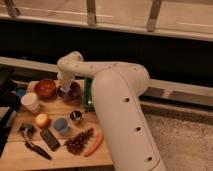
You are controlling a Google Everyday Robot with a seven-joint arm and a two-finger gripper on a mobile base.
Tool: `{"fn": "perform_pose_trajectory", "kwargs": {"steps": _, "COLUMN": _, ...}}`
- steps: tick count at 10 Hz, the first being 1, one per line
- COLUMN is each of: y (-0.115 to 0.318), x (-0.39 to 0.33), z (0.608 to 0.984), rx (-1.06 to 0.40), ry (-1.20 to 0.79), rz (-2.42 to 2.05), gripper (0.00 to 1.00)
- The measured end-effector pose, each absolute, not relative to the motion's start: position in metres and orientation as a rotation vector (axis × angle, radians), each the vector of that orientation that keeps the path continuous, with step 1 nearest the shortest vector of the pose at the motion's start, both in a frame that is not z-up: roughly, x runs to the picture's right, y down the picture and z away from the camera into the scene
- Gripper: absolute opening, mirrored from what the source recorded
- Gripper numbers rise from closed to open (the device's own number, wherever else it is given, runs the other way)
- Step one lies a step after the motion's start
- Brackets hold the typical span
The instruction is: Place towel in red bowl
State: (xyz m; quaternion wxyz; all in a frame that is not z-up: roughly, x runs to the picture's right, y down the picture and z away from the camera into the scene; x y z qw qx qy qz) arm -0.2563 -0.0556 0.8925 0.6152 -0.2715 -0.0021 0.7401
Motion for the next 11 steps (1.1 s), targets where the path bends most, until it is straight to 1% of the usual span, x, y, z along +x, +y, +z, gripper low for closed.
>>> {"fn": "perform_pose_trajectory", "kwargs": {"steps": 3, "y": -0.096, "x": -0.311, "z": 0.861, "rx": -0.623, "ry": -0.189, "rz": 1.604, "gripper": 0.00}}
{"fn": "perform_pose_trajectory", "kwargs": {"steps": 5, "y": -0.114, "x": -0.351, "z": 0.844, "rx": -0.669, "ry": -0.331, "rz": 1.519, "gripper": 0.00}}
{"fn": "perform_pose_trajectory", "kwargs": {"steps": 8, "y": -0.110, "x": -0.378, "z": 0.836, "rx": -0.766, "ry": -0.439, "rz": 1.465, "gripper": 0.00}}
{"fn": "perform_pose_trajectory", "kwargs": {"steps": 9, "y": -0.109, "x": -0.377, "z": 0.837, "rx": -0.783, "ry": -0.442, "rz": 1.465, "gripper": 0.00}}
{"fn": "perform_pose_trajectory", "kwargs": {"steps": 11, "y": -0.094, "x": -0.370, "z": 0.848, "rx": -0.816, "ry": -0.358, "rz": 1.484, "gripper": 0.00}}
